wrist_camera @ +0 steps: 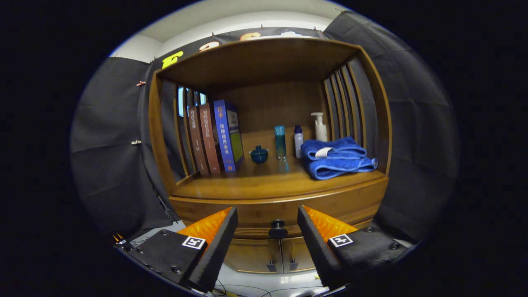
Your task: Pull open the drawer, take out the items inside it, and place them on the countertop above the cabinet.
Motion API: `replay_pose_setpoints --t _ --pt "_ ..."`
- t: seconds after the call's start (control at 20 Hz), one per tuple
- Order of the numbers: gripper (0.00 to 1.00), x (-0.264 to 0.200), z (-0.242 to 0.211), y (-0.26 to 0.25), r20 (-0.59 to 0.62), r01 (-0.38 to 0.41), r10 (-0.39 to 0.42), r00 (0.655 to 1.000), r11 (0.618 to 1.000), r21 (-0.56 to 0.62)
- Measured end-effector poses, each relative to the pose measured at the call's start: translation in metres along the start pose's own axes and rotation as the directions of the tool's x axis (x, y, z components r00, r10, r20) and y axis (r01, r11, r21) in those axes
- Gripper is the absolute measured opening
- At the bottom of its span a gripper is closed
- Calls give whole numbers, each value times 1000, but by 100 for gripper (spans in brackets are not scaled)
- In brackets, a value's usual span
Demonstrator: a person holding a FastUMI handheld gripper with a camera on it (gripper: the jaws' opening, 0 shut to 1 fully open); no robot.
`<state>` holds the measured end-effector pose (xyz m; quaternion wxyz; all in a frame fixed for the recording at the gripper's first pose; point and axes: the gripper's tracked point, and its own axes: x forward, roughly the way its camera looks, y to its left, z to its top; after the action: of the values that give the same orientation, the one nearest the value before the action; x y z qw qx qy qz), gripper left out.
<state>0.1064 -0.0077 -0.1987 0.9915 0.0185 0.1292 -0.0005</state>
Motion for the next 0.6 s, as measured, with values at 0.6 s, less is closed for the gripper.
replay_pose_setpoints --t 0.6 --pt "78 88 -91 -19 -172 50 -50 984 999 -8"
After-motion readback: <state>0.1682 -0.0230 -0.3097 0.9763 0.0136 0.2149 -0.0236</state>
